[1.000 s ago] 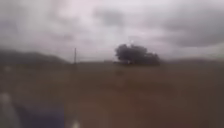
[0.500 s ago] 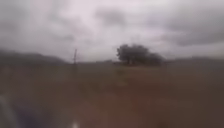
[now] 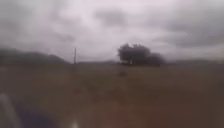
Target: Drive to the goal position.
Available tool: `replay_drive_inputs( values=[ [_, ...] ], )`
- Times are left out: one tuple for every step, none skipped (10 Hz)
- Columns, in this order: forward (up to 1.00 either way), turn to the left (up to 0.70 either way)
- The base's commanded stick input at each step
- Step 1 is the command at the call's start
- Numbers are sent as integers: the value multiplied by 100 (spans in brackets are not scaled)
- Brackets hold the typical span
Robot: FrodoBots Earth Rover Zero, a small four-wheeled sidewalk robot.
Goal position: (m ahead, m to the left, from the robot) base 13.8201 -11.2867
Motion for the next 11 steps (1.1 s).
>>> replay_drive_inputs(
  values=[
    [70,0],
    [70,0],
    [70,0],
    [70,0],
    [70,0],
    [70,0],
    [70,0],
    [70,0],
    [70,0],
    [70,0],
    [70,0]
  ],
)
